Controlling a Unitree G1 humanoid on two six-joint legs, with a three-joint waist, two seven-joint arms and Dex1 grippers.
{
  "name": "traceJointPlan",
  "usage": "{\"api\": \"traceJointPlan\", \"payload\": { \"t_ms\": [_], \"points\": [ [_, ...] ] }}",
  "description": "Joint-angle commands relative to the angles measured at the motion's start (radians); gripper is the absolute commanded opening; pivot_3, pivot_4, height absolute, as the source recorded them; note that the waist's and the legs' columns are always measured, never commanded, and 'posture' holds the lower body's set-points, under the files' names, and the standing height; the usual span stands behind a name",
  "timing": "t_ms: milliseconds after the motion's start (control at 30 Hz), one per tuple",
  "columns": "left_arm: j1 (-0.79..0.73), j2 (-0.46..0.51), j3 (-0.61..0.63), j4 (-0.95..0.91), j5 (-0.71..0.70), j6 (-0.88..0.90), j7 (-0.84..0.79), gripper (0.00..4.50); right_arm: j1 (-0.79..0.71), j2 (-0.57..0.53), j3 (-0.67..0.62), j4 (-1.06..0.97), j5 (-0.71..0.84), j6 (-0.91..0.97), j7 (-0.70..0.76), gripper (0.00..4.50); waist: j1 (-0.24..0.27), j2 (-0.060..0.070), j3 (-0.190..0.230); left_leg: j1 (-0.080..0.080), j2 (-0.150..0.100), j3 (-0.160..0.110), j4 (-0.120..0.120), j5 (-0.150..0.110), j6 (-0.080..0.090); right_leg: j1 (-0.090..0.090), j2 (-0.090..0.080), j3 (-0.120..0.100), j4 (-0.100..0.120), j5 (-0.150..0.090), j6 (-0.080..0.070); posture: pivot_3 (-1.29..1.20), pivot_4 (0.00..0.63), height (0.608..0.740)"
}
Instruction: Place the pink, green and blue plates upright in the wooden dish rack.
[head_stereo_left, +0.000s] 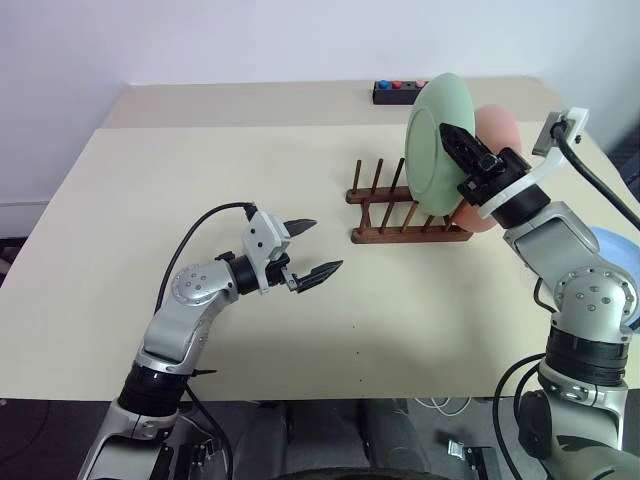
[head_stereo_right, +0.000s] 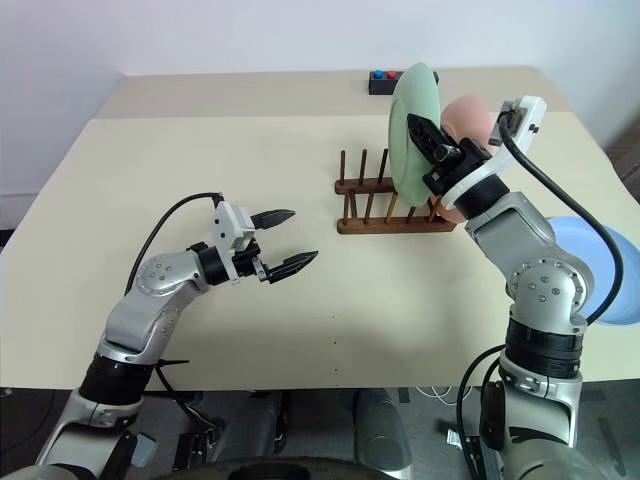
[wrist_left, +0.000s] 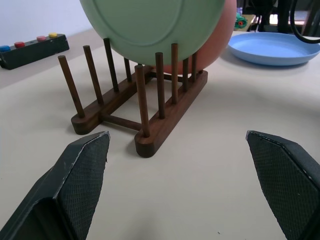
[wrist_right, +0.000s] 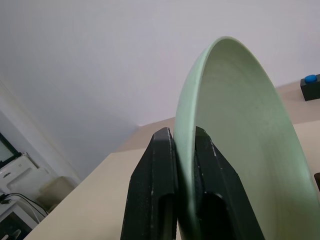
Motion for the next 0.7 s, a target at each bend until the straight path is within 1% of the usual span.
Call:
{"api": "traceJointPlan", "payload": {
  "t_ms": [33, 100, 167, 200, 267, 300, 333, 600, 667, 700],
  "points": [
    [-0.008, -0.002, 0.003, -0.017, 0.002, -0.021, 0.002, 4.50, -0.008, -0.001, -0.014, -0.026, 0.001, 0.001, 0.002, 0.38, 0.000, 0.000, 0.000, 0.000, 0.000, 0.000, 0.000, 0.000, 0.000, 0.000, 0.000, 0.000, 0.000, 0.000, 0.000, 0.00, 0.150, 0.734],
    [-0.007, -0.002, 0.003, -0.018, 0.003, -0.021, 0.002, 4.50, -0.007, -0.002, -0.017, -0.025, 0.002, 0.001, 0.003, 1.15, 0.000, 0.000, 0.000, 0.000, 0.000, 0.000, 0.000, 0.000, 0.000, 0.000, 0.000, 0.000, 0.000, 0.000, 0.000, 0.00, 0.150, 0.734],
    [-0.006, -0.003, 0.002, -0.020, 0.004, -0.021, 0.002, 4.50, -0.007, -0.004, -0.018, -0.024, -0.002, 0.001, 0.003, 2.02, 0.000, 0.000, 0.000, 0.000, 0.000, 0.000, 0.000, 0.000, 0.000, 0.000, 0.000, 0.000, 0.000, 0.000, 0.000, 0.00, 0.150, 0.734],
    [-0.006, -0.004, 0.002, -0.020, 0.003, -0.020, 0.002, 4.50, -0.007, -0.005, -0.018, -0.023, -0.005, 0.001, 0.002, 2.62, 0.000, 0.000, 0.000, 0.000, 0.000, 0.000, 0.000, 0.000, 0.000, 0.000, 0.000, 0.000, 0.000, 0.000, 0.000, 0.00, 0.150, 0.734],
    [-0.005, -0.004, 0.002, -0.019, 0.004, -0.021, 0.002, 4.50, -0.008, -0.006, -0.019, -0.022, -0.009, -0.001, 0.005, 3.57, 0.000, 0.000, 0.000, 0.000, 0.000, 0.000, 0.000, 0.000, 0.000, 0.000, 0.000, 0.000, 0.000, 0.000, 0.000, 0.00, 0.150, 0.734],
    [-0.005, -0.004, 0.002, -0.020, 0.004, -0.020, 0.002, 4.50, -0.009, -0.007, -0.020, -0.022, -0.012, -0.002, 0.006, 4.15, 0.000, 0.000, 0.000, 0.000, 0.000, 0.000, 0.000, 0.000, 0.000, 0.000, 0.000, 0.000, 0.000, 0.000, 0.000, 0.00, 0.150, 0.734],
    [-0.005, -0.003, 0.002, -0.021, 0.004, -0.020, 0.002, 4.50, -0.010, -0.009, -0.020, -0.021, -0.018, -0.005, 0.008, 4.46, 0.000, 0.000, 0.000, 0.000, 0.000, 0.000, 0.000, 0.000, 0.000, 0.000, 0.000, 0.000, 0.000, 0.000, 0.000, 0.00, 0.150, 0.734],
    [-0.003, -0.003, -0.002, -0.025, 0.003, -0.017, 0.002, 4.50, -0.027, -0.030, -0.020, -0.018, -0.070, -0.015, 0.030, 4.46, 0.000, 0.000, 0.000, 0.000, 0.000, 0.000, 0.000, 0.000, 0.000, 0.000, 0.000, 0.000, 0.000, 0.000, 0.000, 0.00, 0.150, 0.734],
    [-0.003, -0.004, -0.002, -0.025, 0.003, -0.017, 0.003, 4.50, -0.037, -0.059, -0.013, -0.028, -0.100, -0.016, 0.054, 4.46, 0.000, 0.000, 0.000, 0.000, 0.000, 0.000, 0.000, 0.000, 0.000, 0.000, 0.000, 0.000, 0.000, 0.000, 0.000, 0.00, 0.150, 0.734],
    [-0.002, -0.004, -0.003, -0.025, 0.003, -0.016, 0.003, 4.50, -0.041, -0.097, 0.000, -0.042, -0.136, -0.020, 0.087, 4.46, 0.000, 0.000, 0.000, 0.000, 0.000, 0.000, 0.000, 0.000, 0.000, 0.000, 0.000, 0.000, 0.000, 0.000, 0.000, 0.00, 0.150, 0.734]
  ]
}}
